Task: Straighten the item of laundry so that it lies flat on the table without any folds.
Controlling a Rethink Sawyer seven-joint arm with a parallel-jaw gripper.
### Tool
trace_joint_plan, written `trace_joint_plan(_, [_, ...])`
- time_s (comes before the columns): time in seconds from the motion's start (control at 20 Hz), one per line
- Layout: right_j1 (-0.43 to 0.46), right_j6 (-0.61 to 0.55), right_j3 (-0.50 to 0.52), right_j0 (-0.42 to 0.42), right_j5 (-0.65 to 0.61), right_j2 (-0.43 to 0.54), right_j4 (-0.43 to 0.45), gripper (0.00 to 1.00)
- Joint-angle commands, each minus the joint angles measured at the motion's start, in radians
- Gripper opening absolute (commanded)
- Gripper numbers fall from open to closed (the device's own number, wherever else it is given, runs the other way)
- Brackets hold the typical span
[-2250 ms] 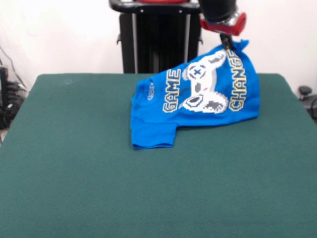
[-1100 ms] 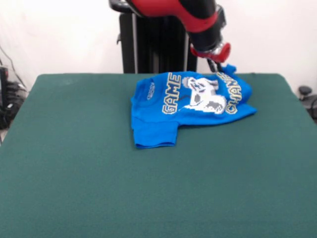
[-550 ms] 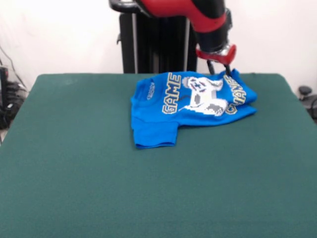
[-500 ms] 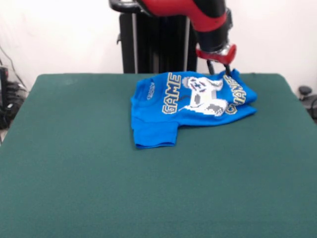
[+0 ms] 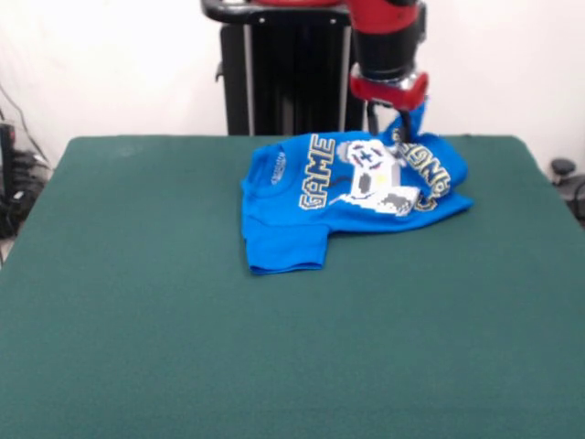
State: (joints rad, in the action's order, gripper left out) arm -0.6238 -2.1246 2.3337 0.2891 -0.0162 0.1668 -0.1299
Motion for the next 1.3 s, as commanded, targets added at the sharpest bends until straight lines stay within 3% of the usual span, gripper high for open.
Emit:
trace_joint_plan(0.05, [-0.073, -0.211, -0.096, -0.04, -0.091, -0.036, -0.119, 1.0])
trace_joint_plan(0.65, [-0.01, -0.213, -0.109, -0.041, -0.065, -0.007, -0.187, 1.0])
trace_joint_plan(0.95, [-0.003, -0.28, -0.121, -0.037, 0.11, 0.016, -0.217, 1.0])
trace_joint_plan(1.3, [-0.016, -0.343, -0.123, -0.056, 0.231, 0.026, -0.272, 1.0])
